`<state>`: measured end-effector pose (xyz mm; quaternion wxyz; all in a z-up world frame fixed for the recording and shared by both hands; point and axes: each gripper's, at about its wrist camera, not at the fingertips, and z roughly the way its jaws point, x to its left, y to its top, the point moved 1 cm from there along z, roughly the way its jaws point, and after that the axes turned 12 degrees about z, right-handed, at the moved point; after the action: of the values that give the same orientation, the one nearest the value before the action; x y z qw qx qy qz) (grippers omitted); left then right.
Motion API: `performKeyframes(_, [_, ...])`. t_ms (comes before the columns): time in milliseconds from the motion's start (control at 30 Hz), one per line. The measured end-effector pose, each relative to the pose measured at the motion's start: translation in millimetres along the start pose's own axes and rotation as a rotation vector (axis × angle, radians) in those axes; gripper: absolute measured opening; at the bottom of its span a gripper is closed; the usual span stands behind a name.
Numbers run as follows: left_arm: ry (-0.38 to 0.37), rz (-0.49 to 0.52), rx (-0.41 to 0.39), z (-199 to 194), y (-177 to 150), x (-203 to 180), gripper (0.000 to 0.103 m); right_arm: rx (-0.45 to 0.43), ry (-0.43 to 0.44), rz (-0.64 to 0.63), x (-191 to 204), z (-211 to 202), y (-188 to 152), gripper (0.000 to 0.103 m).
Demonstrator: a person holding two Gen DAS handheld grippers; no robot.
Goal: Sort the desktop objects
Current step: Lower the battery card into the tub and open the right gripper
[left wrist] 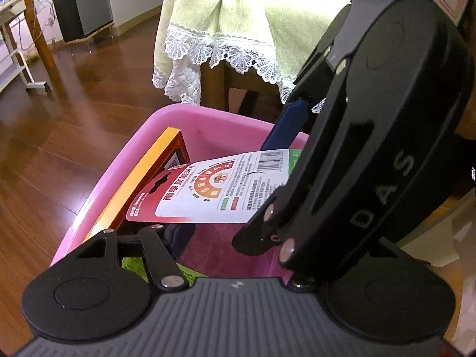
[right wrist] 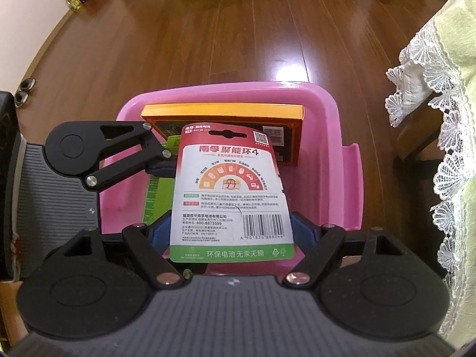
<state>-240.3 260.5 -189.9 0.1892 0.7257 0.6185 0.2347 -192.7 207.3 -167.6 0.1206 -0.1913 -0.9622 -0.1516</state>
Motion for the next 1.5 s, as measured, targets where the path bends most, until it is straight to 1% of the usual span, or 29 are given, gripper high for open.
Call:
performKeyframes(167, [-0.013,-0.010,0.008,-1,-6,1,0.065,0.014,-0.034,0.018,0,9,4,0.078])
performKeyframes(400, [-0.021,-0.021,0.000,-1,-12,-1,0.065,0.028,-0.063,0.028,1,18,8,0.078])
performKeyframes(600, [0.013,-0.018,0.044,2,-12,-1,0.065,0.039,-0.096,0.038,0,23,9,0.078])
performKeyframes(867, [0.029,-0.018,0.069,2,-15,-3,0.065,0.051,-0.095,0.053,-2,25,11,0.078])
performKeyframes(1300, [0.033,-0.021,0.064,2,-13,4,0.065,0.028,-0.099,0.045,-2,26,14,0.078])
performKeyframes(1400, [0.038,-0.018,0.072,0,-14,3,0.065,0.043,-0.093,0.051,-3,29,15,0.080])
performKeyframes(1500, [0.038,-0.006,0.087,0,-15,1,0.066,0.035,-0.078,0.073,-5,26,17,0.081])
